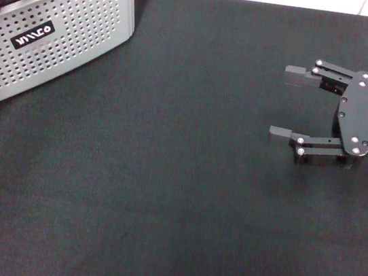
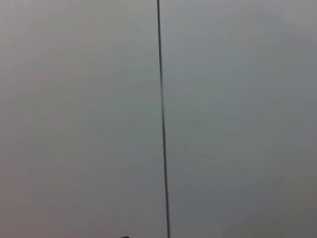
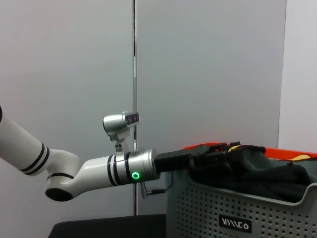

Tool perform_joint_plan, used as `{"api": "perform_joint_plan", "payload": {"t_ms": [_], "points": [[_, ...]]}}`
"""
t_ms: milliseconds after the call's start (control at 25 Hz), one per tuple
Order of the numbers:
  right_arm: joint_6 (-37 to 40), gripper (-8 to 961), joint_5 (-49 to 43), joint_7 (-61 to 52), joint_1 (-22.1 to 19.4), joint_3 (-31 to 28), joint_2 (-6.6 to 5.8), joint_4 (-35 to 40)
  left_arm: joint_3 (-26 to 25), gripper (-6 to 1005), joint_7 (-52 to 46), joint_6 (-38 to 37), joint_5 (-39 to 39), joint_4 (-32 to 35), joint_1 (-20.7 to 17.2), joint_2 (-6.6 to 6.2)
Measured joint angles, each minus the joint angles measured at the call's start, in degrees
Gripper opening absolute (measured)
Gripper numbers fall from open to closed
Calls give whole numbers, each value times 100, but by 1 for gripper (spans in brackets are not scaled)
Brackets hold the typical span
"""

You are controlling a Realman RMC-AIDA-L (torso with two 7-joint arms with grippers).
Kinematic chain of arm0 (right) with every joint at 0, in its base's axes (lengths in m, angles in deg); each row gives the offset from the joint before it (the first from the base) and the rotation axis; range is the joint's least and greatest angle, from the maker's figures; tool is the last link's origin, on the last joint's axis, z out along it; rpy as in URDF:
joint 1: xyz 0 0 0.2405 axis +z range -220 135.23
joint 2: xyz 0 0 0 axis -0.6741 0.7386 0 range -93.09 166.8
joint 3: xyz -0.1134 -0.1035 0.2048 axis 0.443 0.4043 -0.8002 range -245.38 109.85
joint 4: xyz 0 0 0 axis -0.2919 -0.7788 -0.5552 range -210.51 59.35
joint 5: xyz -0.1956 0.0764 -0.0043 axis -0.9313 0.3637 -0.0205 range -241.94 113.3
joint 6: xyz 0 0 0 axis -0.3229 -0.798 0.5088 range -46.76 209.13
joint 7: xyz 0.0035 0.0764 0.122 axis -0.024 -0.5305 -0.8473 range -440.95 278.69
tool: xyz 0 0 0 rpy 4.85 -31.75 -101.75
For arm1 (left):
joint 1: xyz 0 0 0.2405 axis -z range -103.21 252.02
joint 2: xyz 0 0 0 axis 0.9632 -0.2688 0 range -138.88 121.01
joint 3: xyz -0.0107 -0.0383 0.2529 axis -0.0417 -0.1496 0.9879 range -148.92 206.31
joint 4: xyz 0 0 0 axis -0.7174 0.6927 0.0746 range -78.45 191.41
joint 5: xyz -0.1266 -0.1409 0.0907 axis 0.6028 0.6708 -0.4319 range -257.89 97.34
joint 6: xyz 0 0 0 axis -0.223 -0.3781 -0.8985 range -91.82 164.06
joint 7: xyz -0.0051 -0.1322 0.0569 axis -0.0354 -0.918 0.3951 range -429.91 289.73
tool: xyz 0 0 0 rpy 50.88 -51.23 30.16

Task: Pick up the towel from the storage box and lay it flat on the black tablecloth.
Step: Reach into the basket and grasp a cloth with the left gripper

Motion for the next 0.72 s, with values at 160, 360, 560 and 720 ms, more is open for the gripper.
{"api": "perform_joint_plan", "payload": {"t_ms": [160, 360, 560, 720], "points": [[28, 884, 0, 0, -5, 0, 0, -4, 0, 531, 356, 21, 170, -158, 19, 11], [45, 884, 0, 0, -20, 0, 0, -2, -12, 521, 530, 39, 369, -269, 19, 7], [52, 883, 0, -4, -20, 0, 9, 19, -21, 512, 572, 159, 393, -296, 21, 2], [59, 883, 0, -5, -25, 0, 11, 34, -4, 505, 649, 226, 408, -335, 38, -5]]}}
